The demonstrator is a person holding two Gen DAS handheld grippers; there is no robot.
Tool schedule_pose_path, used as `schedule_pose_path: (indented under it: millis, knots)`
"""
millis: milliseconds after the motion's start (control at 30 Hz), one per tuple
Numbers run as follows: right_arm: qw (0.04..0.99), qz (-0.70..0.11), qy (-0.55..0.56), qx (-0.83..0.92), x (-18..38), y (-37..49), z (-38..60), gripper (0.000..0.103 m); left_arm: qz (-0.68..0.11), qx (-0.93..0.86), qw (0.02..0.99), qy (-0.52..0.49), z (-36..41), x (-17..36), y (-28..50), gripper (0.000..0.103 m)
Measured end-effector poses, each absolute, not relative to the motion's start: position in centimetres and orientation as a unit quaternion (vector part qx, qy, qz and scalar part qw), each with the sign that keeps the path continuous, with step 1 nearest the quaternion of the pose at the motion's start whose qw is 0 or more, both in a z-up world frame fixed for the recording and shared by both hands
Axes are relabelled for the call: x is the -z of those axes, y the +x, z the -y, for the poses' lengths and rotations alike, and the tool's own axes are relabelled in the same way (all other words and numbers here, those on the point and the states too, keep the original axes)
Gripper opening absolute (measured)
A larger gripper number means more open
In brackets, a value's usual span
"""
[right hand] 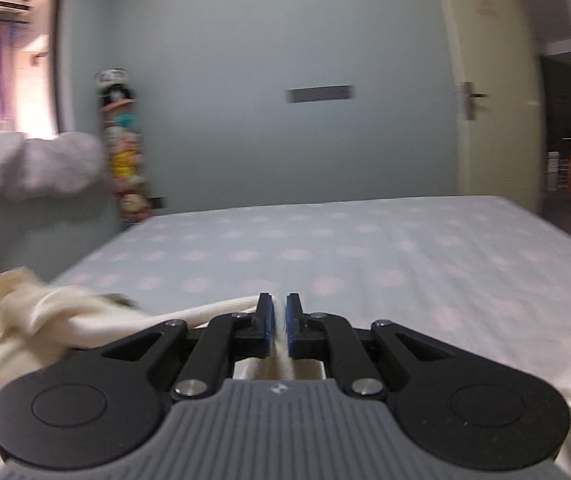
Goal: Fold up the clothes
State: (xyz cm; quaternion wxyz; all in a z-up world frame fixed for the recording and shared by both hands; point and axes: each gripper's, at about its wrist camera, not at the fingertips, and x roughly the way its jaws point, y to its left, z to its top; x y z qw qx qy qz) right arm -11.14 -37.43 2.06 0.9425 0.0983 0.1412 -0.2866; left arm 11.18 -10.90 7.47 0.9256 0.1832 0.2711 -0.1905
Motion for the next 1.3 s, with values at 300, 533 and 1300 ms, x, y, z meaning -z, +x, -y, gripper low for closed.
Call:
schedule_pose_path:
  millis: [300, 533, 1300]
  knots:
    - [0.902, -0.226, 0.135, 0.341, 2.2, -17.0, 42.2, 0.009, -0.302, 0.209, 0.91, 0.195, 12.0, -5.4, 10.8, 0.009]
    - [0.916, -0.252, 0.124, 0.288, 3.4, -16.5, 39.7, 0.041, -0.337, 0.212, 0.894, 0.208, 10.0, -1.8, 11.9, 0.038]
    - [0.898, -0.418, -0.08, -0.113, 13.7, -1.4, 21.0, 0.061, -0.3, 0.248, 0.769, 0.507, 6.5, 11.5, 11.6, 0.056]
